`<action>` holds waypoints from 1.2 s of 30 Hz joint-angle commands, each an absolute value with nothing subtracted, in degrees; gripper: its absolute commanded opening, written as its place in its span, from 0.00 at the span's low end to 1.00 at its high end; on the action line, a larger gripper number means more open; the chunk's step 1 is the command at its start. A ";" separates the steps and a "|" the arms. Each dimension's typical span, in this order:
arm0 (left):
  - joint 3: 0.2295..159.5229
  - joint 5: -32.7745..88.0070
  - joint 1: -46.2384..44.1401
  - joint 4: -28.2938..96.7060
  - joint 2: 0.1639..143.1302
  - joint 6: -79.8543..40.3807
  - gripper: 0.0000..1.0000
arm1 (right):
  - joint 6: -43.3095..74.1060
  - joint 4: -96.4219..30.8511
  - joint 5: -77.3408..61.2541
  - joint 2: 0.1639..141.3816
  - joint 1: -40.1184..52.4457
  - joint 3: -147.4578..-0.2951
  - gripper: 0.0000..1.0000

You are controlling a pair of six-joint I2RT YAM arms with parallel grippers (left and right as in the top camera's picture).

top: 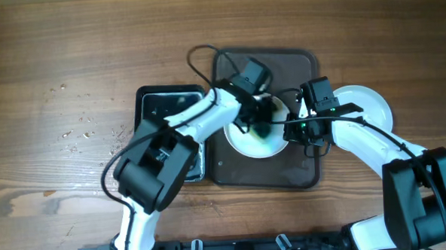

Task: Clean dirty plates on tray and stack at the side
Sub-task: 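Scrub the held plate with the sponge in the left gripper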

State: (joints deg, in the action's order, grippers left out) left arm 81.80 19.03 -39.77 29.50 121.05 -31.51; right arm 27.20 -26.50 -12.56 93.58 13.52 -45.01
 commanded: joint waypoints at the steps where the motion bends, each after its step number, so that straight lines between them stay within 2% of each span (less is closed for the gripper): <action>1: 80.47 31.92 -43.44 30.04 123.13 -29.02 0.04 | 26.02 -27.29 -9.02 95.59 14.13 -43.75 0.04; 4: 80.47 31.38 -43.27 31.48 123.13 -28.69 0.04 | 26.04 -27.31 -9.02 95.59 14.13 -43.75 0.04; 6: 80.47 26.41 -42.41 34.59 123.13 -28.71 0.04 | 26.04 -27.49 -9.02 95.59 14.13 -43.75 0.04; 11: 80.49 -1.23 -38.50 46.94 123.00 -30.74 0.04 | 26.04 -27.70 -9.02 95.59 14.13 -43.75 0.04; 14: 80.49 -12.73 -36.45 50.59 122.91 -30.89 0.04 | 26.06 -27.68 -9.02 95.59 14.13 -43.75 0.04; 20: 80.49 -22.20 -35.03 52.95 122.28 -34.79 0.04 | 26.04 -27.81 -9.02 95.59 14.13 -43.75 0.04; 22: 80.49 -21.54 -35.03 50.94 122.26 -34.98 0.04 | 26.02 -27.90 -9.02 95.59 14.13 -43.75 0.04; 25: 80.49 -14.33 -35.03 46.19 122.26 -34.41 0.04 | 26.02 -27.90 -9.02 95.59 14.13 -43.75 0.04; 32: 80.47 21.32 -35.94 31.94 122.74 -30.37 0.04 | 25.87 -27.90 -9.02 95.59 14.13 -43.75 0.04; 36: 80.47 24.51 -38.09 29.04 123.81 -30.39 0.04 | 25.87 -27.92 -9.02 95.59 14.13 -43.75 0.04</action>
